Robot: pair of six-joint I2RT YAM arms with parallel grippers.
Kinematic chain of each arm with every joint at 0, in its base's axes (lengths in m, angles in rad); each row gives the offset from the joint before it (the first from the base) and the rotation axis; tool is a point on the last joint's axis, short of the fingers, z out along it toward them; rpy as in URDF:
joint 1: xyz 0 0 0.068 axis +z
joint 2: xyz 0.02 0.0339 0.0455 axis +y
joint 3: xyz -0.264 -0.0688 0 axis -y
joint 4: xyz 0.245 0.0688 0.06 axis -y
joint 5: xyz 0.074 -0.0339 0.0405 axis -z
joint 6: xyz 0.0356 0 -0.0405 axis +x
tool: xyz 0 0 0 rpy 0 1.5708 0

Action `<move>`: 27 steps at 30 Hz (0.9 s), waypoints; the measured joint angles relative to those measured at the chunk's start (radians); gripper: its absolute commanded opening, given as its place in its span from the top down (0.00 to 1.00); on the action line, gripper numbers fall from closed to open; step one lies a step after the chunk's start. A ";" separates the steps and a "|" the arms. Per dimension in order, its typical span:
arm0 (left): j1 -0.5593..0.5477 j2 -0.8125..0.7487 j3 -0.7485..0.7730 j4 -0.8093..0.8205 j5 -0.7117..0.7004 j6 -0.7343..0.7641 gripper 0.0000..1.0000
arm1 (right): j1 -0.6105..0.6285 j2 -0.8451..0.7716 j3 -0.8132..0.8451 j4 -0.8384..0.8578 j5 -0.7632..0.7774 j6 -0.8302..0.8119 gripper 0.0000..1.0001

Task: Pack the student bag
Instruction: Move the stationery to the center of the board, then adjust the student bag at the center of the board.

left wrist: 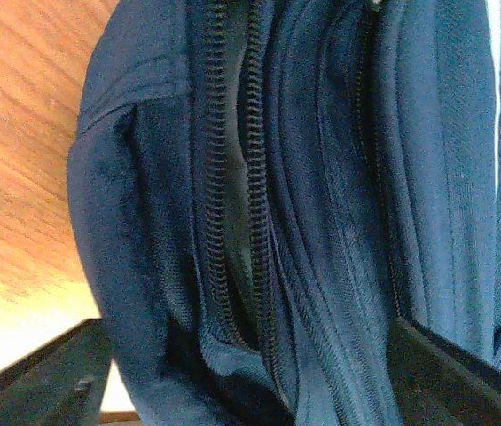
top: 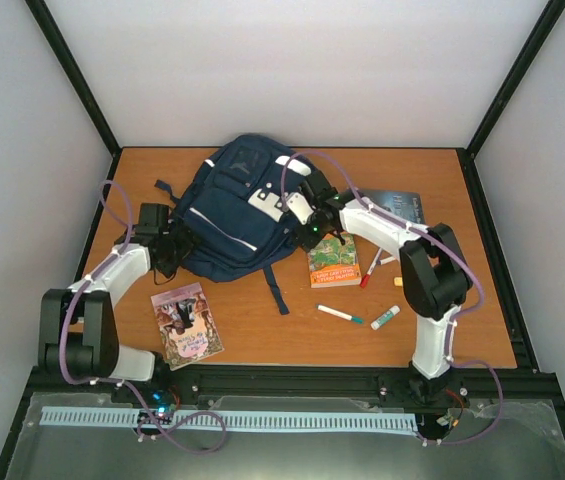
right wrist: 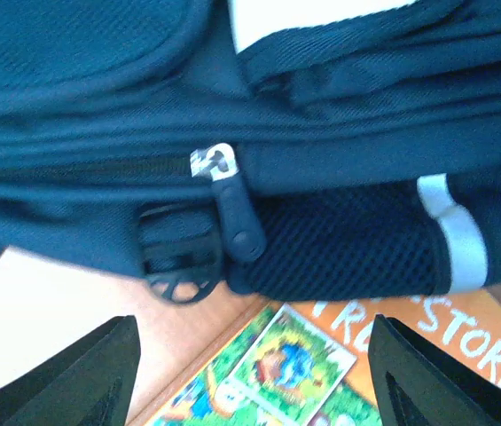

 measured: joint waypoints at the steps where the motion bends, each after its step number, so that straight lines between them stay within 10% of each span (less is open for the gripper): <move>1: 0.000 0.008 0.000 0.003 0.003 -0.007 0.27 | -0.005 0.018 0.016 -0.003 -0.003 0.002 0.31; 13: -0.002 0.058 0.002 0.069 0.088 -0.034 0.86 | -0.032 0.247 0.219 -0.034 -0.013 0.004 0.37; 27: -0.306 -0.156 -0.117 0.103 0.054 -0.154 0.86 | -0.079 0.419 0.491 -0.128 0.025 -0.011 0.37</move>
